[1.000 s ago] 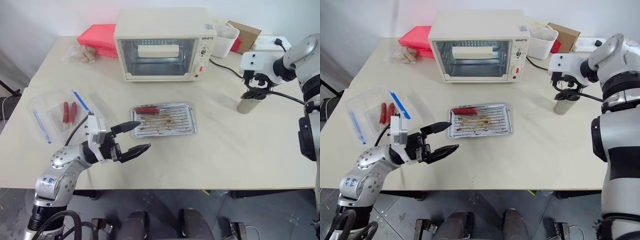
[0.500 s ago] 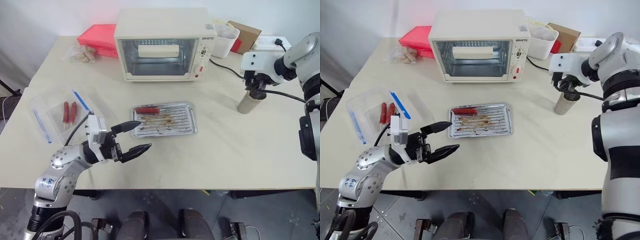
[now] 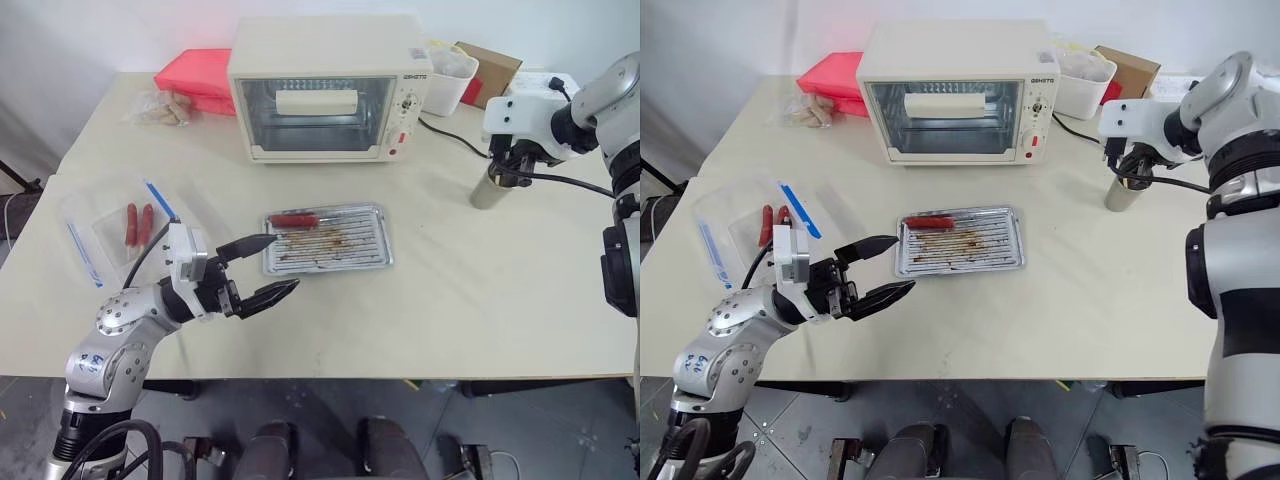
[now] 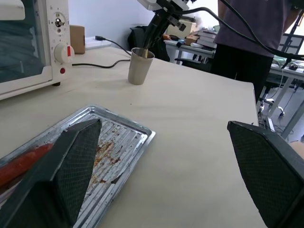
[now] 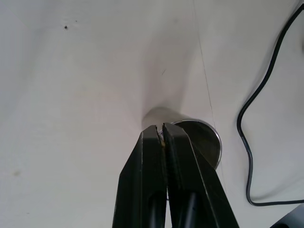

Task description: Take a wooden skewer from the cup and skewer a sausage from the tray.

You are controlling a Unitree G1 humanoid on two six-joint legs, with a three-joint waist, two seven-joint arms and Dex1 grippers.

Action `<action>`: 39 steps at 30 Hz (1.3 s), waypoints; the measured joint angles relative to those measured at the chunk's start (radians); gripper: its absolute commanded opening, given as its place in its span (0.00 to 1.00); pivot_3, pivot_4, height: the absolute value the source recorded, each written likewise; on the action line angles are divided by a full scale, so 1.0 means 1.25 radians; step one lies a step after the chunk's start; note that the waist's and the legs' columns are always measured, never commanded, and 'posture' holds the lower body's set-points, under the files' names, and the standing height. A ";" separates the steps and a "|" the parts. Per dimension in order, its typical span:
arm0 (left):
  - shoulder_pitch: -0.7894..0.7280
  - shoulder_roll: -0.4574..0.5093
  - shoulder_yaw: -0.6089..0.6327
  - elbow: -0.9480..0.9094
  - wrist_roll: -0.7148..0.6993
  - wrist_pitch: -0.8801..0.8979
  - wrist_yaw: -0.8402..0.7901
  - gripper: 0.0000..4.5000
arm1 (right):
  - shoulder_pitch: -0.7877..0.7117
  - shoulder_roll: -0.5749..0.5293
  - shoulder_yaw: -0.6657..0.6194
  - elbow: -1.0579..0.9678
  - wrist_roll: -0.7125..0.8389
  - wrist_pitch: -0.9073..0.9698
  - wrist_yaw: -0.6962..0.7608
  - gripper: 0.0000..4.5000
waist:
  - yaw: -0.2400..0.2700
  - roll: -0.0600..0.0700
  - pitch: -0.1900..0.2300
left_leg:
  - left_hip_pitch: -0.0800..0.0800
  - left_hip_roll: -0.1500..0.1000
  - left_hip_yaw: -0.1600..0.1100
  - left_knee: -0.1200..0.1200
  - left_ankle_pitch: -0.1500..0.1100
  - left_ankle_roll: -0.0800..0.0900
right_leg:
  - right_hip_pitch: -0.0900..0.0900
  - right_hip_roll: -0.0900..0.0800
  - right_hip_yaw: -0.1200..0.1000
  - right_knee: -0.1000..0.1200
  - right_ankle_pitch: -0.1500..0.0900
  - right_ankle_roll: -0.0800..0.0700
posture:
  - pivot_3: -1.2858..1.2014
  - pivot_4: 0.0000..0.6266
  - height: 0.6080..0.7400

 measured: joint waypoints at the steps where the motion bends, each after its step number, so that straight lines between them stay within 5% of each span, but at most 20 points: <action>1: 0.000 -0.002 0.000 0.000 0.000 0.000 0.000 1.00 | 0.000 0.000 -0.003 0.000 0.000 0.000 0.001 0.00 | 0.000 0.000 0.000 | 0.000 0.000 0.000 0.000 0.000 0.000 | 0.000 0.000 0.000 0.000 0.000 0.000 | 0.52 0.24 1.00; 15: -0.006 -0.017 0.000 0.003 0.000 -0.011 -0.002 1.00 | -0.148 -0.055 -0.101 0.003 0.059 0.016 0.036 0.00 | 0.002 0.000 0.000 | 0.001 0.000 0.001 0.000 0.000 0.000 | -0.001 0.000 0.001 0.002 0.000 0.000 | 0.52 0.24 1.00; 22: 0.013 -0.007 0.022 0.008 0.000 -0.012 -0.015 1.00 | -0.149 -0.043 -0.241 -0.002 0.243 0.092 0.195 0.00 | 0.000 0.000 0.000 | 0.002 0.001 0.004 -0.001 0.000 0.000 | 0.000 0.000 0.001 0.002 0.000 0.000 | 0.52 0.24 1.00; 26: 0.056 0.023 0.057 0.010 -0.004 -0.010 -0.033 1.00 | -0.014 -0.031 -0.246 -0.077 0.432 0.139 0.203 0.00 | 0.001 -0.001 -0.001 | 0.003 0.002 0.004 0.000 0.000 0.000 | 0.000 -0.001 0.000 0.003 0.000 0.000 | 0.52 0.24 1.00; 33: 0.144 0.087 0.158 0.032 -0.030 0.005 -0.073 1.00 | 0.431 -0.038 -0.232 -0.525 0.885 0.473 0.204 0.00 | 0.005 0.000 0.000 | 0.001 0.001 0.000 0.001 0.000 0.001 | 0.000 -0.002 -0.003 0.003 0.000 0.000 | 0.52 0.24 1.00; 39: 0.198 0.097 0.180 0.030 -0.041 0.013 -0.096 1.00 | 0.640 -0.022 -0.315 -0.800 1.030 0.654 0.188 0.00 | 0.005 -0.001 0.000 | 0.001 0.001 0.000 0.003 0.000 0.001 | 0.002 -0.002 -0.003 0.002 0.000 0.000 | 0.52 0.24 1.00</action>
